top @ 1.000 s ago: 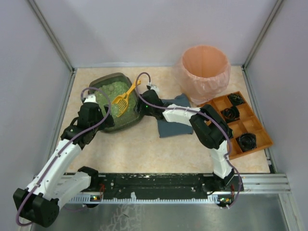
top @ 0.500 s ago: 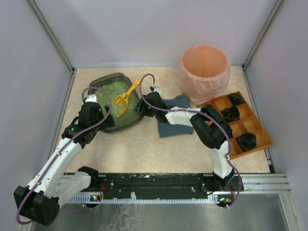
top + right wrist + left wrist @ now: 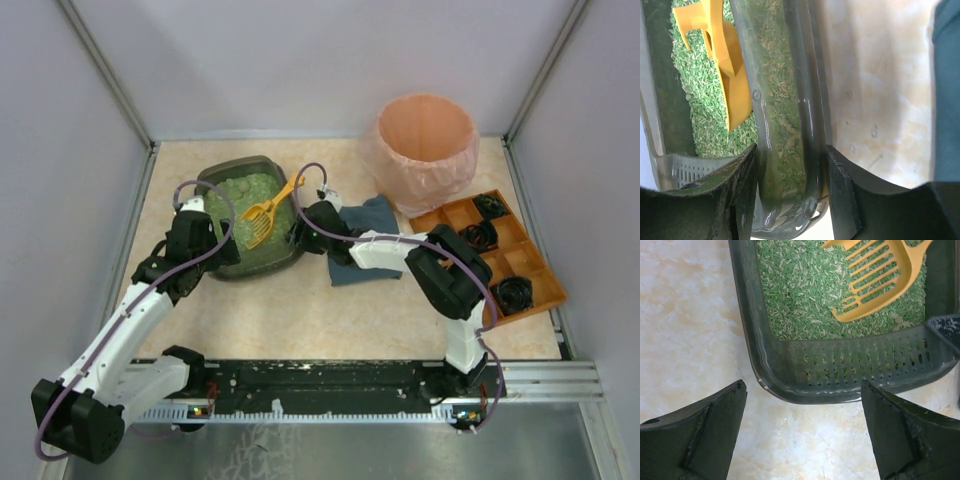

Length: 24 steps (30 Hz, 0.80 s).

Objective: Clean the litter box

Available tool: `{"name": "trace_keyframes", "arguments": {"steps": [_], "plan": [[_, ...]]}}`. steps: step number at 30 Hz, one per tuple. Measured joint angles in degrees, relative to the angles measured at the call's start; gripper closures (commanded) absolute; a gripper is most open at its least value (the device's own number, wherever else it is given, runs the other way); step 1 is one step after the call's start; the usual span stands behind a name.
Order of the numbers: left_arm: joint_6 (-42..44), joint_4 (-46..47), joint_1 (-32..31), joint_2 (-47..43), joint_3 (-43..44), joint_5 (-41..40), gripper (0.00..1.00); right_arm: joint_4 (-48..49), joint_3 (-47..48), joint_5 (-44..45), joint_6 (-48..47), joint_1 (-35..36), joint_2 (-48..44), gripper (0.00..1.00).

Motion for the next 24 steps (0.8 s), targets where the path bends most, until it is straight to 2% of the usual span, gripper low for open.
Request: {"name": "trace_keyframes", "arguments": {"steps": [9,17,20,24], "plan": [[0.0,0.0,0.0,-1.1,0.0,-0.1,0.0,-2.0,-12.3,1.9,1.7,1.7,-10.9,0.69],[0.0,0.0,0.0,-1.6,0.0,-0.1,0.0,-7.3,-27.8,3.6,4.5,4.4,-28.2,0.67],[0.0,0.0,0.0,-1.7,0.0,-0.1,0.0,-10.3,-33.3,3.8,5.6,5.3,-36.1,0.58],[0.4,0.1,0.0,-2.0,0.0,0.4,0.0,-16.2,-38.6,3.7,5.8,5.6,-46.8,0.34]]}}
